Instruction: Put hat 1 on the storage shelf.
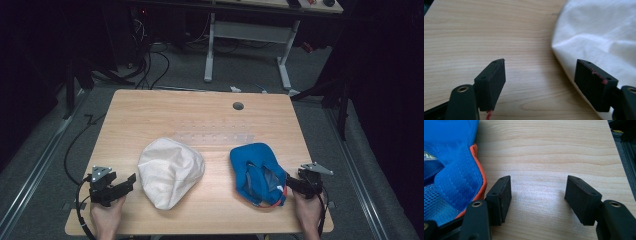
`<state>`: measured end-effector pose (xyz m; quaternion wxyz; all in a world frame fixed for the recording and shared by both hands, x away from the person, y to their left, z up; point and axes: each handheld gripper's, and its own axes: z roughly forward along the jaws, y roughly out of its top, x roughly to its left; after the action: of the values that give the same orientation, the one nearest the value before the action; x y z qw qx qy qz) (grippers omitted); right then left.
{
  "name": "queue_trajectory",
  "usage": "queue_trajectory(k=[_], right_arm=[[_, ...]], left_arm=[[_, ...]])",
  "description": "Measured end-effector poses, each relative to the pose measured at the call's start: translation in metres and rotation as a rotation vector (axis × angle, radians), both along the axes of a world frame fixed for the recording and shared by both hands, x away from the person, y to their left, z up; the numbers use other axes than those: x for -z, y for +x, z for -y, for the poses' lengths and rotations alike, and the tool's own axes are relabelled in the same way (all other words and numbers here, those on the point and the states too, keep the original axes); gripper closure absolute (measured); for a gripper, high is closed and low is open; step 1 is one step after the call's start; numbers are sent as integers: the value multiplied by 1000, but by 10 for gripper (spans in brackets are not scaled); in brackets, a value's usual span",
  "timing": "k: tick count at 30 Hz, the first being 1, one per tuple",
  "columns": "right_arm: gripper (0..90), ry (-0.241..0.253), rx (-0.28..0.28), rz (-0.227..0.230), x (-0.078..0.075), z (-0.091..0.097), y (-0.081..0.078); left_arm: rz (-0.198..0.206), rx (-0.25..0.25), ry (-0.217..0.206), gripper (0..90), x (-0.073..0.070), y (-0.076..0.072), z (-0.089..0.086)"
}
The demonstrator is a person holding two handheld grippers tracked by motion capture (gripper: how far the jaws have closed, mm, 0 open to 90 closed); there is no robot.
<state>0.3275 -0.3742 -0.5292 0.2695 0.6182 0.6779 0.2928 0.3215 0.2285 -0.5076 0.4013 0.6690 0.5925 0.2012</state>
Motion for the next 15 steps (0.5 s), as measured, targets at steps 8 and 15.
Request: queue_trajectory(k=[8,15], right_arm=[[379,1,-2,1,0,0,0],[375,-1,-7,0,0,1,0]], left_arm=[[19,91,-90,187,-25,-11,22],[18,163,-113,154,-37,-14,51]])
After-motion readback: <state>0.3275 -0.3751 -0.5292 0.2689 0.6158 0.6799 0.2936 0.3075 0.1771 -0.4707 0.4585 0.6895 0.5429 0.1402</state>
